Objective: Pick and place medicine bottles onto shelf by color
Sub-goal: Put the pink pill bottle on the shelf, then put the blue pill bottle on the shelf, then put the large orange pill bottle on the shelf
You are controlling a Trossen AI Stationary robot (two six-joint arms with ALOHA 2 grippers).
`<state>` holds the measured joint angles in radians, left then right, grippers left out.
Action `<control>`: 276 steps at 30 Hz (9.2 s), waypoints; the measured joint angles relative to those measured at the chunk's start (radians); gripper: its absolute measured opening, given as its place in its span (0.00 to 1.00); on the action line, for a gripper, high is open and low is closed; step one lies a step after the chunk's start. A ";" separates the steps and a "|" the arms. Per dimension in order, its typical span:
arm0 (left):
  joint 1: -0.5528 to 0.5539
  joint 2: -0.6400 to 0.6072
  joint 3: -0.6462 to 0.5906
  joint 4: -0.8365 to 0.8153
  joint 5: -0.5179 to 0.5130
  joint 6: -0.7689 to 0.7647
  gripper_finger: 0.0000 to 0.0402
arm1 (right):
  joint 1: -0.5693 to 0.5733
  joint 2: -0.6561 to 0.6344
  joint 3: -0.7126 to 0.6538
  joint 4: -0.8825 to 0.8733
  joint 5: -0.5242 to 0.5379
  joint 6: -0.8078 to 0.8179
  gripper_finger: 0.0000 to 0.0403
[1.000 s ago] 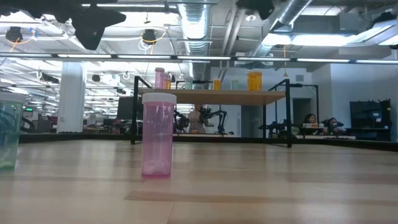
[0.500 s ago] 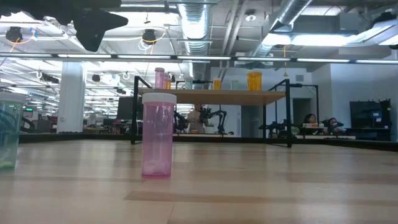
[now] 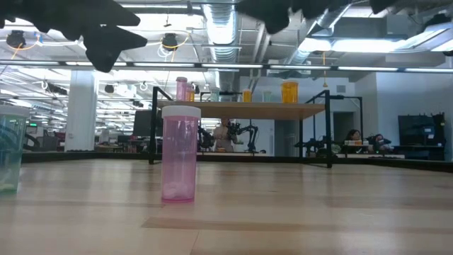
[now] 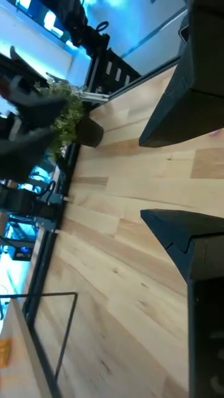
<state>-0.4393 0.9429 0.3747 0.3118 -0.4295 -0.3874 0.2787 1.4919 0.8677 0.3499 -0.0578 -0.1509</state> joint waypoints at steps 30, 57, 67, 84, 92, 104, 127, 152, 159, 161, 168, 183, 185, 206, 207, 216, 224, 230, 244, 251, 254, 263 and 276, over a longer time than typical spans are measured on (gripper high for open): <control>0.000 -0.001 0.004 0.023 0.028 0.009 0.40 | 0.098 0.476 0.435 -0.347 -0.048 0.042 0.63; 0.000 -0.001 0.004 0.022 0.024 0.022 0.40 | 0.074 0.559 0.444 -0.315 -0.047 0.083 0.49; 0.000 -0.001 0.004 0.022 0.024 0.022 0.40 | 0.074 0.557 0.444 -0.319 -0.049 0.081 0.30; 0.000 -0.001 0.004 0.024 0.025 0.016 0.40 | -0.092 0.254 0.444 -0.676 -0.048 0.010 0.33; 0.000 -0.001 0.004 0.024 0.025 0.016 0.40 | -0.311 -0.004 0.444 -0.792 0.008 -0.073 0.33; 0.000 -0.001 0.004 0.047 0.024 0.031 0.40 | -0.669 -0.060 0.444 -0.792 0.007 -0.083 0.33; 0.000 -0.001 0.004 0.045 0.023 0.032 0.40 | -0.771 0.098 0.443 -0.739 0.003 -0.094 0.33; 0.000 -0.001 0.004 0.045 0.023 0.033 0.40 | -0.770 0.092 0.443 -0.772 0.003 -0.093 0.55; 0.000 -0.001 0.004 0.045 0.022 0.036 0.40 | -0.770 0.064 0.444 -0.772 0.003 -0.085 0.57; 0.000 -0.001 0.004 0.045 0.022 0.036 0.40 | -0.770 0.050 0.444 -0.789 0.003 -0.086 0.57; 0.000 -0.001 0.004 0.045 0.022 0.036 0.40 | -0.764 -0.058 0.444 -0.794 0.003 -0.055 0.57; 0.000 -0.001 0.004 0.047 0.025 0.031 0.40 | -0.423 -0.355 0.128 -0.490 -0.073 0.053 0.54; 0.000 -0.001 0.004 0.047 0.025 0.030 0.40 | -0.358 -0.372 0.079 -0.405 -0.069 0.069 0.54; -0.047 0.078 0.417 -0.554 0.162 -0.036 0.40 | -0.091 -0.316 -0.009 -0.105 0.019 0.012 0.54; -0.058 0.095 0.421 -0.560 0.163 -0.038 0.40 | -0.091 -0.311 -0.007 -0.095 0.019 0.012 0.54; -0.152 0.265 0.526 -0.644 0.163 -0.045 0.40 | -0.091 -0.307 -0.007 -0.086 0.019 0.012 0.54; -0.163 0.397 0.644 -0.770 0.237 -0.063 0.40 | -0.091 -0.308 -0.007 -0.089 0.018 0.013 0.54; -0.164 0.450 0.654 -0.784 0.276 -0.119 0.40 | -0.090 -0.308 -0.007 -0.105 0.018 0.013 0.54; -0.232 0.541 0.653 -0.863 0.230 -0.363 0.40 | -0.090 -0.308 -0.007 -0.139 0.018 0.020 0.54; -0.249 0.637 0.653 -0.889 0.216 -0.452 0.40 | -0.090 -0.308 -0.007 -0.137 0.017 0.023 0.54; -0.249 0.665 0.653 -0.905 0.244 -0.493 0.40 | -0.090 -0.308 -0.007 -0.137 0.017 0.023 0.54; -0.248 0.674 0.657 -0.926 0.242 -0.517 0.40 | -0.090 -0.308 -0.007 -0.139 0.017 0.022 0.54; -0.249 0.680 0.651 -0.953 0.247 -0.520 0.40 | -0.090 -0.308 -0.007 -0.140 0.017 0.021 0.54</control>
<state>-0.6880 1.6230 1.0256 -0.6410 -0.1830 -0.9073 0.1886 1.1843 0.8608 0.2096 -0.0410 -0.1295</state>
